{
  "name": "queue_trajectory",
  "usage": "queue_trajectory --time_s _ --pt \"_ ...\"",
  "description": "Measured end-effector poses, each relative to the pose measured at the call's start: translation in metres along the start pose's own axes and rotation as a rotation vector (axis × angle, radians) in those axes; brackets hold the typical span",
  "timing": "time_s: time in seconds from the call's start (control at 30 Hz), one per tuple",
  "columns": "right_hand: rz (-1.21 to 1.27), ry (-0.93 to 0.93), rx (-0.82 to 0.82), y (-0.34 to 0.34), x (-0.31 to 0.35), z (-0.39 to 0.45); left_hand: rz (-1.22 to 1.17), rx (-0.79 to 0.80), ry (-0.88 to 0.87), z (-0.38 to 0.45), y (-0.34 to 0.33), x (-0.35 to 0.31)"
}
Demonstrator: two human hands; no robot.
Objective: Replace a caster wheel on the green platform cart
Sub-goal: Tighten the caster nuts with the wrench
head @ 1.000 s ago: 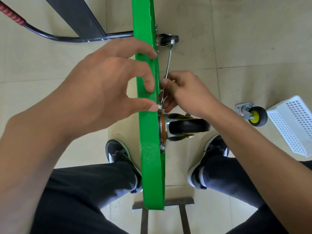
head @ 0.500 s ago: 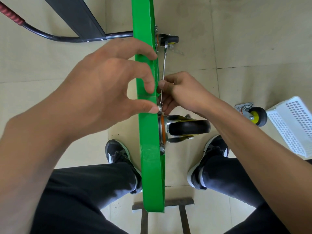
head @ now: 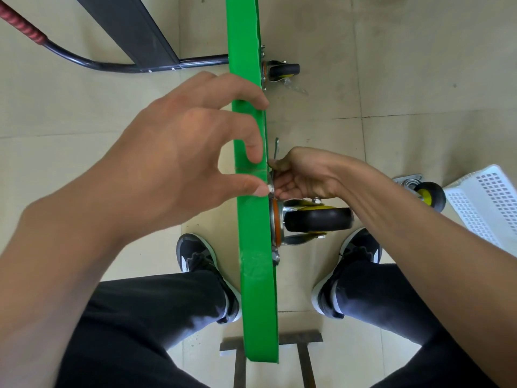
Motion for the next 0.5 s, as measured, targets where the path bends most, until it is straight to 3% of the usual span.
queue_trajectory --time_s 0.17,0.33,0.5 --pt "-0.003 0.121 -0.042 0.007 0.004 -0.006 0.014 0.004 0.005 0.001 0.000 0.002" --pt "-0.150 0.620 -0.310 0.011 0.024 -0.042 0.029 0.010 0.011 0.001 -0.001 0.002" --pt "-0.522 0.946 -0.384 -0.012 0.019 -0.083 0.025 0.010 0.022 0.001 0.000 0.001"
Point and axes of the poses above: each hand's wrist, its own z-axis towards the middle knuckle, its own y-axis out of the back of the hand, x = y × z, the point moved 5 cm from there along z, towards the middle knuckle, and after that the axes turned 3 degrees about x, right-handed, at the moved point
